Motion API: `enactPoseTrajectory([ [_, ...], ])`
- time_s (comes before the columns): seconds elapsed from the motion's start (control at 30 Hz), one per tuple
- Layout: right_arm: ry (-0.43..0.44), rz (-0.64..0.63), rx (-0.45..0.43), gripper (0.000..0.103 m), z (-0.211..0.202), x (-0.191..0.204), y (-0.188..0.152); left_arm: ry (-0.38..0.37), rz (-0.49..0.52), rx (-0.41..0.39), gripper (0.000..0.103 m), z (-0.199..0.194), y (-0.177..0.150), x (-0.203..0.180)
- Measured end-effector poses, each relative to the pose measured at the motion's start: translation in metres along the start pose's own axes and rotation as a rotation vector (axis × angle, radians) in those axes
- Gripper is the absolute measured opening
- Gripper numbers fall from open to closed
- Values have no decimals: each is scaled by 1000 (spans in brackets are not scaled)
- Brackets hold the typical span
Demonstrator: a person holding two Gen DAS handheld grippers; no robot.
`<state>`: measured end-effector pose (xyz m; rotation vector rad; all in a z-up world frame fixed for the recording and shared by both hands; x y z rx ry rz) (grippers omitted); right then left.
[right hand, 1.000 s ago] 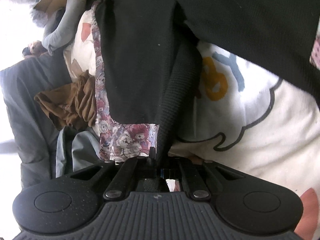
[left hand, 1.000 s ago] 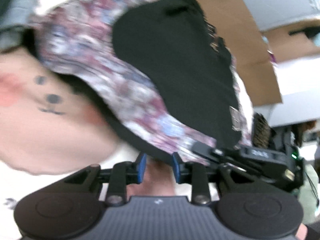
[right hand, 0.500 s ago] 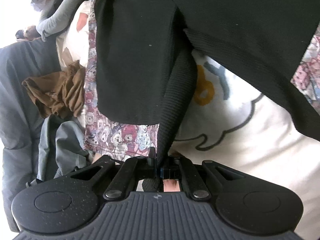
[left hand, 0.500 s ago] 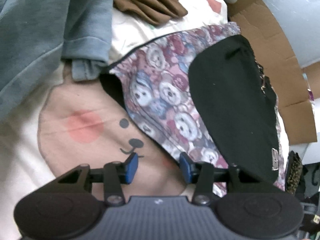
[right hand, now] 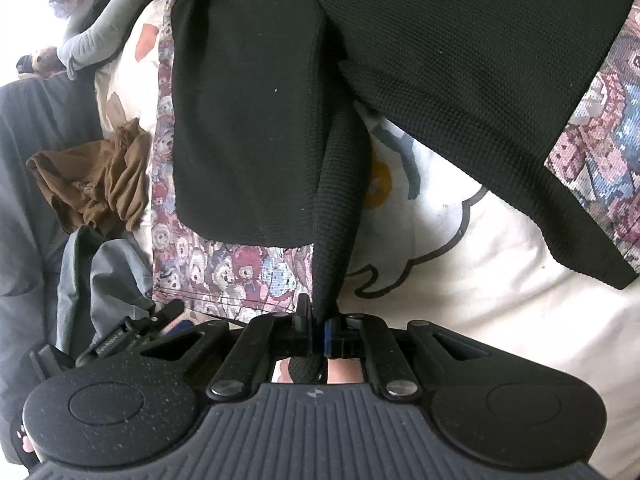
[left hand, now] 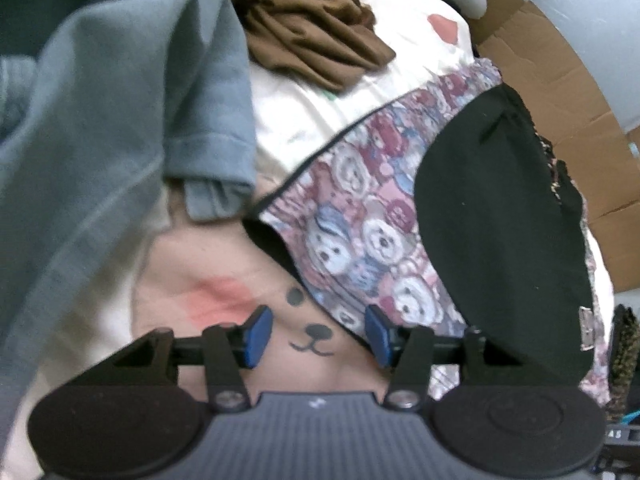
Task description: Fold clothes
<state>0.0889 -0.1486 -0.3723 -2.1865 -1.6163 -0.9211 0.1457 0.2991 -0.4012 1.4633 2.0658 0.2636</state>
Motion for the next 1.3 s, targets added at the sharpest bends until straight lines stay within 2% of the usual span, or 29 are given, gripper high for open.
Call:
enactPoseTrajectory([
  [0.33, -4, -6, 8, 4, 4, -5, -4, 57, 27, -83, 55, -7, 14, 2],
  [0.5, -11, -11, 14, 4, 6, -5, -2, 81, 98, -134, 55, -1, 21, -4],
  [0.77, -29, -22, 7, 5, 3, -5, 0, 60, 121, -139, 55, 26, 23, 3],
  [0.87, -53, -15, -14, 10, -3, -9, 3, 60, 110, -149, 54, 27, 21, 2],
  [0.93, -51, -6, -24, 10, -6, -14, 4, 68, 105, -152, 50, 26, 20, 2],
  [1.03, -37, 27, -29, 10, -6, -20, 3, 86, 80, -138, 38, 25, 22, 6],
  [1.1, -23, 47, -34, 10, -1, -23, 0, 87, 72, -116, 21, 25, 24, 7],
  [1.3, 1, 95, -37, 6, 10, -32, -10, 119, 106, -73, 8, 25, 28, -1],
])
Point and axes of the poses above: each gripper's, at about its wrist camera, not at the fingertips, and z roughly the way its jaws point, x to its left, y to its top, the point moved 2 cm from there along z, roughly the way its jaws point, and after that the axes turned 13 degrees about -x, right-handed, at the moved point
